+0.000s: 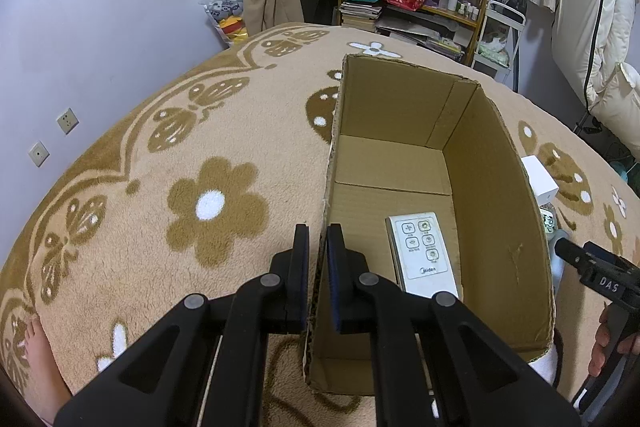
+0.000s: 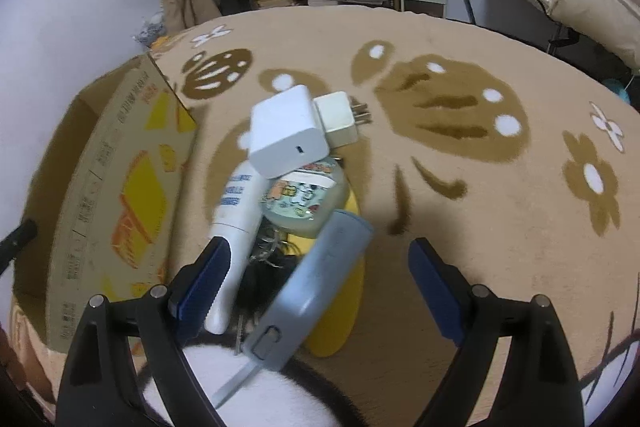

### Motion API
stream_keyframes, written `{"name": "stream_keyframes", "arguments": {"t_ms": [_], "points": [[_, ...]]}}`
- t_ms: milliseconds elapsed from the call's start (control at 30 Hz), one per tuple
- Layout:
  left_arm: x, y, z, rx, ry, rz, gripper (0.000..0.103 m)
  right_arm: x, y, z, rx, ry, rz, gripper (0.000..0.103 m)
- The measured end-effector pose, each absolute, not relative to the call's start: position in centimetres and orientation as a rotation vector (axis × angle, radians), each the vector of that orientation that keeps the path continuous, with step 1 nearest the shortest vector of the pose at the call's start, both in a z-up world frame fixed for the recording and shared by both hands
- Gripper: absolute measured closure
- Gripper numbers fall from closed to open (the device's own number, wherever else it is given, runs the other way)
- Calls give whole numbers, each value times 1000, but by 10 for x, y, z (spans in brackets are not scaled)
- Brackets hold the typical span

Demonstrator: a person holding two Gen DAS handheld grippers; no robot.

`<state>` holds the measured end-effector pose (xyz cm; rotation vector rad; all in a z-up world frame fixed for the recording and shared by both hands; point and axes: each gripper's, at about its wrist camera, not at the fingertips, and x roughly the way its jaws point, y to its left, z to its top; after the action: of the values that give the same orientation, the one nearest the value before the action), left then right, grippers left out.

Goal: Organize rigid objects
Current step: 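Move the right gripper back and grasp the light-blue power bank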

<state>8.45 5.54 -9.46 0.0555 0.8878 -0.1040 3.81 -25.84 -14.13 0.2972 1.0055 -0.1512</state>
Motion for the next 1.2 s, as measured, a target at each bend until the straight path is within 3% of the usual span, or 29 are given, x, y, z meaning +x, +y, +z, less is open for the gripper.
{"name": "stream_keyframes", "arguments": {"t_ms": [300,400,500,700,1000,1067,1200], "points": [[84,55,-95,55,888,-103,93,39,-252,-159,214,1082,-187,9],[83,55,-96,52,889,-103,93,40,-250,-160,191,1089,-198,22],[84,55,-95,54,889,-103,93,41,-247,-165,181,1109,-199,25],[82,54,-96,48,891,-105,93,43,-234,-166,153,1136,-159,47],[83,55,-96,49,891,-105,93,42,-224,-165,95,1171,-158,51],[83,55,-96,49,891,-105,93,42,-225,-165,83,1181,-158,55],[83,56,-96,43,890,-107,93,38,-241,-165,120,1179,-188,73]]}}
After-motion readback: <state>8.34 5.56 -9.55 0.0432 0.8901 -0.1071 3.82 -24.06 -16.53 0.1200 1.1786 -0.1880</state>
